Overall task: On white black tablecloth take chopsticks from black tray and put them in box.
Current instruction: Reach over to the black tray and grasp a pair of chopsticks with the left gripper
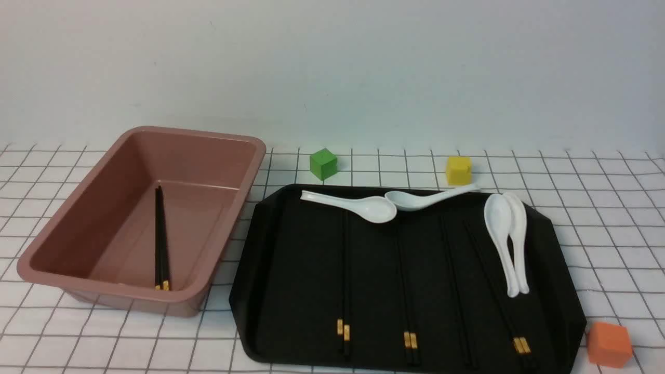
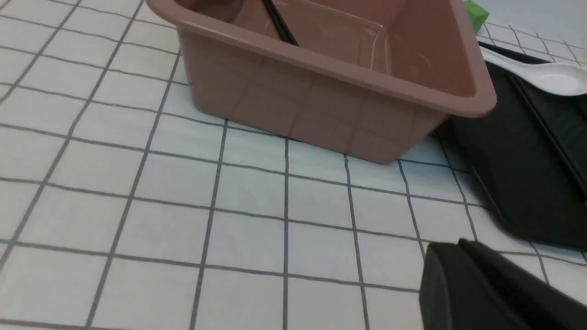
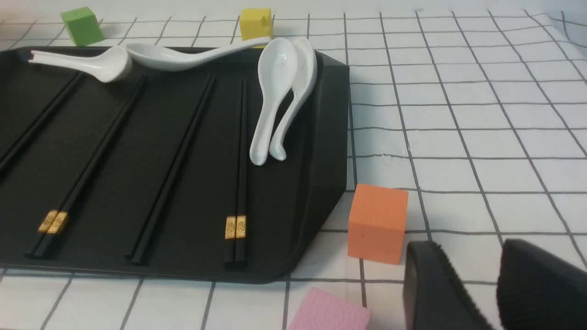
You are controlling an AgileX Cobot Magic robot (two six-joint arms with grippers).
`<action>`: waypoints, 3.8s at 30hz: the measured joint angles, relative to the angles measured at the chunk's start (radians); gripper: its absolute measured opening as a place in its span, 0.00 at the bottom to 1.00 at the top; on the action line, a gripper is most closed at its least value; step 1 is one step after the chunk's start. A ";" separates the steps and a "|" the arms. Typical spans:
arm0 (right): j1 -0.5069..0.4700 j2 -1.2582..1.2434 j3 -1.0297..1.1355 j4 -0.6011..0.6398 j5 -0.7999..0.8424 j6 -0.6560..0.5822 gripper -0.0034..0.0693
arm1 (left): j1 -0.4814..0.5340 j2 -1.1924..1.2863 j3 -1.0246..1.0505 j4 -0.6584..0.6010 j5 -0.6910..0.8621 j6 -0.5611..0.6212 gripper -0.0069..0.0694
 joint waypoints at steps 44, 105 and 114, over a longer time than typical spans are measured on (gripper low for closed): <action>0.000 0.000 0.000 0.000 0.000 0.000 0.38 | 0.000 0.000 0.000 -0.016 -0.016 -0.009 0.17; 0.000 0.000 0.000 0.000 0.000 0.000 0.38 | -0.657 2.095 -1.679 0.161 0.706 -0.552 0.56; 0.000 0.000 0.000 0.000 0.000 0.000 0.38 | -0.579 2.144 -1.684 0.093 0.622 -0.527 0.57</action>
